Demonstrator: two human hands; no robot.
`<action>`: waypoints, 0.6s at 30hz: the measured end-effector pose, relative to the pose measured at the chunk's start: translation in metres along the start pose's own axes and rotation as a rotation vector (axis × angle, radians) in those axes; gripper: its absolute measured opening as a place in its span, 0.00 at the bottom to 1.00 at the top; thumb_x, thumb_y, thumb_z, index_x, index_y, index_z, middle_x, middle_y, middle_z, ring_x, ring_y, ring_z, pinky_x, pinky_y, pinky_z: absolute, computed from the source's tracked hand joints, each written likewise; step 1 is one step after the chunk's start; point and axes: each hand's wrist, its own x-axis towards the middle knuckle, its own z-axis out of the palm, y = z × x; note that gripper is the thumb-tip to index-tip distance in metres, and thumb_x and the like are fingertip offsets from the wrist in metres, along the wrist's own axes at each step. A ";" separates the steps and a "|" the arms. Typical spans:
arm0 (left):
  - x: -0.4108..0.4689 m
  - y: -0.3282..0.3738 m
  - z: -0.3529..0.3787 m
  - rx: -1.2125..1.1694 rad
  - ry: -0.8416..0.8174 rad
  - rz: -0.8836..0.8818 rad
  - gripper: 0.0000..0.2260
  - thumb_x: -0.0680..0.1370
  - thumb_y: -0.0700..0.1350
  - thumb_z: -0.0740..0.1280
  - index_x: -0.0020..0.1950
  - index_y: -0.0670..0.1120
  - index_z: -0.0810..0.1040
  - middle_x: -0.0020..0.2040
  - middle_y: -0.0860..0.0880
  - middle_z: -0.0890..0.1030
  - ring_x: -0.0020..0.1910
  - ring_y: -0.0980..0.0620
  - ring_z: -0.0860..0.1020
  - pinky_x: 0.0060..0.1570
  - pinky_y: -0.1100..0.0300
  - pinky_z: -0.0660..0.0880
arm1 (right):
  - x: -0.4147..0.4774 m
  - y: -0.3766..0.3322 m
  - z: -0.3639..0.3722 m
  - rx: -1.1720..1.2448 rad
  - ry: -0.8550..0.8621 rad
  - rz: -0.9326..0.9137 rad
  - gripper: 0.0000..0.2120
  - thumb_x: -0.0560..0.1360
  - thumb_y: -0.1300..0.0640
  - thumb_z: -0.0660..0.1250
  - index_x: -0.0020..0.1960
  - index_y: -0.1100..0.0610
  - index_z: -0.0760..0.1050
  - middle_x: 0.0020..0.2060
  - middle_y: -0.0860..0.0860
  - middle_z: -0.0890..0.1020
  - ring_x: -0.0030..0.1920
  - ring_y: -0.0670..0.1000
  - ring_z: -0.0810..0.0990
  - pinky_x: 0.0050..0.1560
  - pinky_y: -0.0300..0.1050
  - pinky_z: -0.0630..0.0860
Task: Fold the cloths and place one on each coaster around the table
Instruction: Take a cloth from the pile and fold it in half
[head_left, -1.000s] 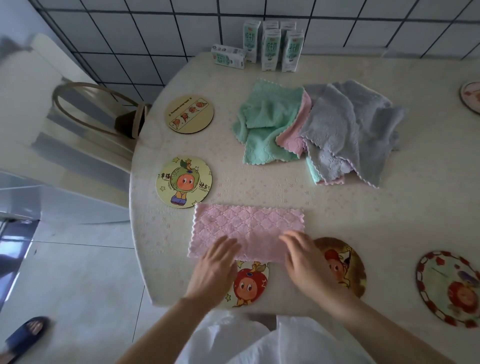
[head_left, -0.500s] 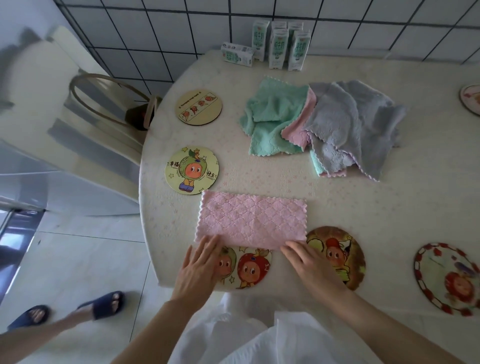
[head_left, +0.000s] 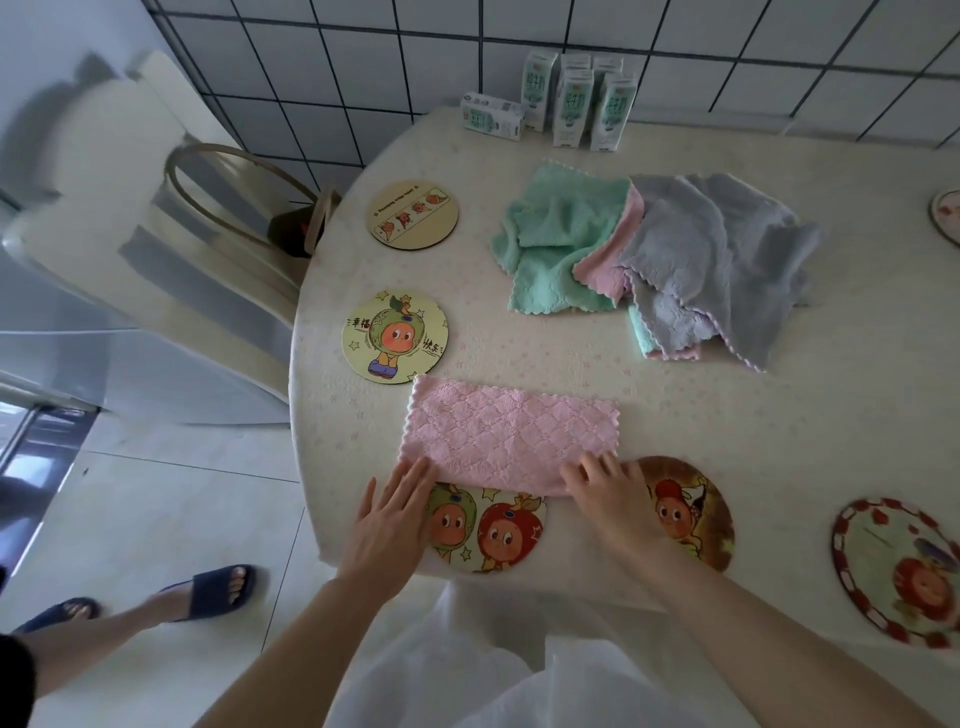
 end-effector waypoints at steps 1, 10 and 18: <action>0.001 0.000 -0.002 0.011 -0.006 0.000 0.31 0.76 0.62 0.38 0.78 0.54 0.48 0.77 0.57 0.47 0.77 0.54 0.44 0.75 0.46 0.47 | 0.000 0.002 -0.001 0.013 0.003 -0.007 0.21 0.60 0.67 0.74 0.51 0.57 0.76 0.47 0.53 0.79 0.46 0.57 0.78 0.41 0.53 0.74; 0.014 0.012 -0.012 0.113 -0.038 -0.068 0.30 0.81 0.58 0.50 0.78 0.50 0.40 0.77 0.54 0.41 0.76 0.50 0.39 0.74 0.47 0.40 | -0.033 -0.002 -0.013 0.247 0.170 -0.137 0.13 0.71 0.59 0.55 0.47 0.50 0.76 0.42 0.44 0.79 0.41 0.48 0.76 0.44 0.44 0.74; 0.001 0.067 0.003 0.042 0.075 0.311 0.25 0.74 0.58 0.60 0.66 0.45 0.75 0.67 0.48 0.75 0.68 0.47 0.72 0.66 0.50 0.69 | -0.051 -0.038 -0.018 0.592 0.001 -0.276 0.13 0.80 0.55 0.56 0.62 0.53 0.71 0.55 0.46 0.75 0.54 0.45 0.72 0.56 0.39 0.71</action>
